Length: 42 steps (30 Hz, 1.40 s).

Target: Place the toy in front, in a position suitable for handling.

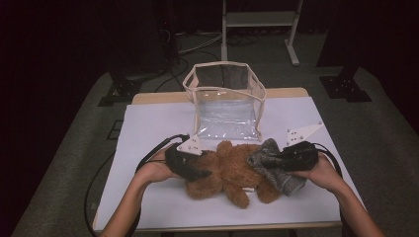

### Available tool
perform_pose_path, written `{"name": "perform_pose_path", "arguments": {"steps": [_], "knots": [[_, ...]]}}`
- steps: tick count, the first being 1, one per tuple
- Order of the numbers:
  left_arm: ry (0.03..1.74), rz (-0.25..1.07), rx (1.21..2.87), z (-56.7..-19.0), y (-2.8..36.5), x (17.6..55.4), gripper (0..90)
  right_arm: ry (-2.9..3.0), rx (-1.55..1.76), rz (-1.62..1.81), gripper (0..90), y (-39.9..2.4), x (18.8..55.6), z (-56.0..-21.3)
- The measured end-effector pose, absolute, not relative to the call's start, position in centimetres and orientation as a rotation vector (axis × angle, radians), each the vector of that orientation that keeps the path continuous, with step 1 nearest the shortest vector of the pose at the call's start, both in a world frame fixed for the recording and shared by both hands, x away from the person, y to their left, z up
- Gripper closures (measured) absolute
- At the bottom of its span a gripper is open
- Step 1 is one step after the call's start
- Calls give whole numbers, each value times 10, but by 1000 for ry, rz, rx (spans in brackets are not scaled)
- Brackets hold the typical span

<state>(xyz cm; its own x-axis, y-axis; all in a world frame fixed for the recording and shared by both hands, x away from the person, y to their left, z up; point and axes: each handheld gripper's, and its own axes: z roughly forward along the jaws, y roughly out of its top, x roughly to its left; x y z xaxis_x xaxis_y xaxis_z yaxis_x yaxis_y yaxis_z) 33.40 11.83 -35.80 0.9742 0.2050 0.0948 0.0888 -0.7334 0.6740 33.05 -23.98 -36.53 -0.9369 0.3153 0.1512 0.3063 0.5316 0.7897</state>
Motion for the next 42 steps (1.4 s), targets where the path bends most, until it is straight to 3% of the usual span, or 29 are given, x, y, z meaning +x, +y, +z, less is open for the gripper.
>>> {"name": "perform_pose_path", "arguments": {"steps": [17,26,32,42], "knots": [[220,188,2397,-359,125,337,344,2777,670,1393,805,-264,317,-401],[180,191,2410,-361,128,332,344,2646,673,1481,805,-271,333,-358],[161,189,2413,-361,128,330,342,2667,585,1464,804,-238,354,-334],[205,186,2381,-359,145,325,289,2777,530,1388,804,-223,343,-351]]}}
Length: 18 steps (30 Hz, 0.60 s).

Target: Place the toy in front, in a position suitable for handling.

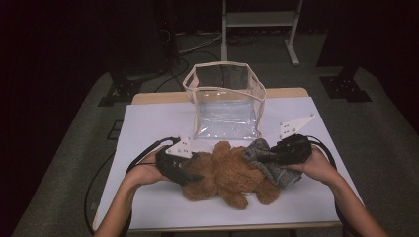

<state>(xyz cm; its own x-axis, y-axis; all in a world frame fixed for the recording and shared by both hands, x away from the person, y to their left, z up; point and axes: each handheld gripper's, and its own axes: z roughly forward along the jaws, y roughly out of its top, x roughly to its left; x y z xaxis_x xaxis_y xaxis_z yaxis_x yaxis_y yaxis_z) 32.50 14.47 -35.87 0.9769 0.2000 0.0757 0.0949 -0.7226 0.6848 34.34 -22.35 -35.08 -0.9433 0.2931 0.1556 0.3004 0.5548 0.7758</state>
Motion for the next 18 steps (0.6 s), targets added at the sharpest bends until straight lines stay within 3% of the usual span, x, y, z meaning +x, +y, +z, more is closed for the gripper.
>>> {"name": "perform_pose_path", "arguments": {"steps": [5,11,18], "knots": [[207,182,2388,-364,143,324,337,-2788,-506,-1360,804,-222,340,-342],[178,184,2402,-363,135,327,332,-2851,-419,-1329,804,-196,348,-324],[176,187,2388,-357,132,326,303,-2841,-391,-1261,805,-175,354,-336]]}}
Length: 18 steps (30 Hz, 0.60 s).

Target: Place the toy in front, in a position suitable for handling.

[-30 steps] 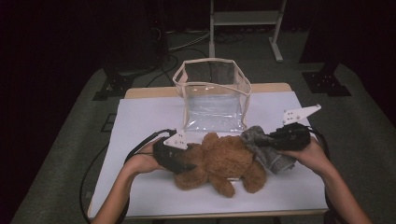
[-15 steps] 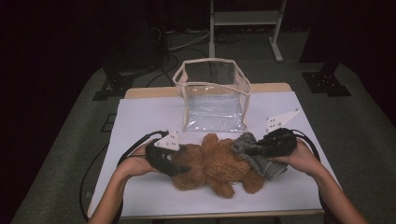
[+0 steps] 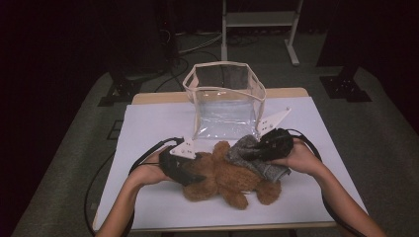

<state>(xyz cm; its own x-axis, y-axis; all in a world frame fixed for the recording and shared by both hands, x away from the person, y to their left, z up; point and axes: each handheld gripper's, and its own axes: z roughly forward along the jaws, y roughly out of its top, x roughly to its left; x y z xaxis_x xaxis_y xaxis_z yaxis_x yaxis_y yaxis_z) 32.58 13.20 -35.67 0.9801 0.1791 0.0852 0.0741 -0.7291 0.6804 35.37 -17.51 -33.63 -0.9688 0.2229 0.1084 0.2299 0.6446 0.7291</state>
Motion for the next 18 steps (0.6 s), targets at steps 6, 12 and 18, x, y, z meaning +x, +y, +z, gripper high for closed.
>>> {"name": "perform_pose_path", "arguments": {"steps": [6,12,18], "knots": [[139,149,2402,-363,120,323,329,-2789,-344,-1260,804,-178,338,-347],[109,152,2436,-365,117,319,368,-2819,-417,-1336,803,-186,350,-330],[121,171,2420,-361,119,319,325,-2811,-464,-1300,804,-183,358,-342]]}}
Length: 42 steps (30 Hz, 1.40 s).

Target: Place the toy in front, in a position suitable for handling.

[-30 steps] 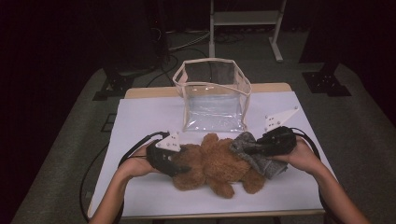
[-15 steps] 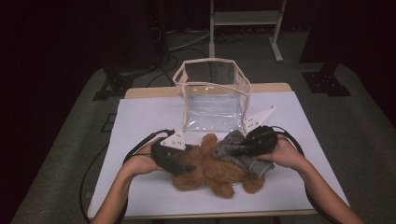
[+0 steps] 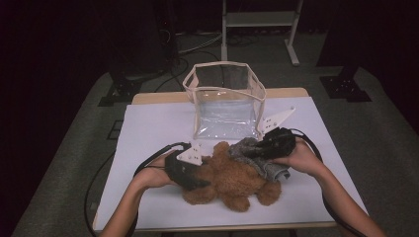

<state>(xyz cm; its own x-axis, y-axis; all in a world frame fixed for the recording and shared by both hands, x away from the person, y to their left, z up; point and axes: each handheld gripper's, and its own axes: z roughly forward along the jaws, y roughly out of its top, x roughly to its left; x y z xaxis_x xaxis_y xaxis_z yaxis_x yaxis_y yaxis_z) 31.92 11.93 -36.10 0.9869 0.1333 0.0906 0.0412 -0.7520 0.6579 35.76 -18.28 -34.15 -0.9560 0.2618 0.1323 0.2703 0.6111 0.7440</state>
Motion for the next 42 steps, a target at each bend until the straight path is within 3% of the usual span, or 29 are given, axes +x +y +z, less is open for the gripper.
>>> {"name": "perform_pose_path", "arguments": {"steps": [4,12,24,37,42], "knots": [[158,178,2375,-357,119,320,293,-2797,-435,-1285,805,-183,346,-350],[119,147,2396,-366,116,313,426,-2835,-376,-1265,804,-173,340,-342],[89,137,2416,-370,110,310,426,-2851,-290,-1227,802,-127,350,-345],[138,152,2415,-366,118,312,424,-2775,-509,-1345,801,-208,342,-345],[131,181,2450,-353,114,316,396,-2752,-531,-1377,801,-215,339,-352]]}}
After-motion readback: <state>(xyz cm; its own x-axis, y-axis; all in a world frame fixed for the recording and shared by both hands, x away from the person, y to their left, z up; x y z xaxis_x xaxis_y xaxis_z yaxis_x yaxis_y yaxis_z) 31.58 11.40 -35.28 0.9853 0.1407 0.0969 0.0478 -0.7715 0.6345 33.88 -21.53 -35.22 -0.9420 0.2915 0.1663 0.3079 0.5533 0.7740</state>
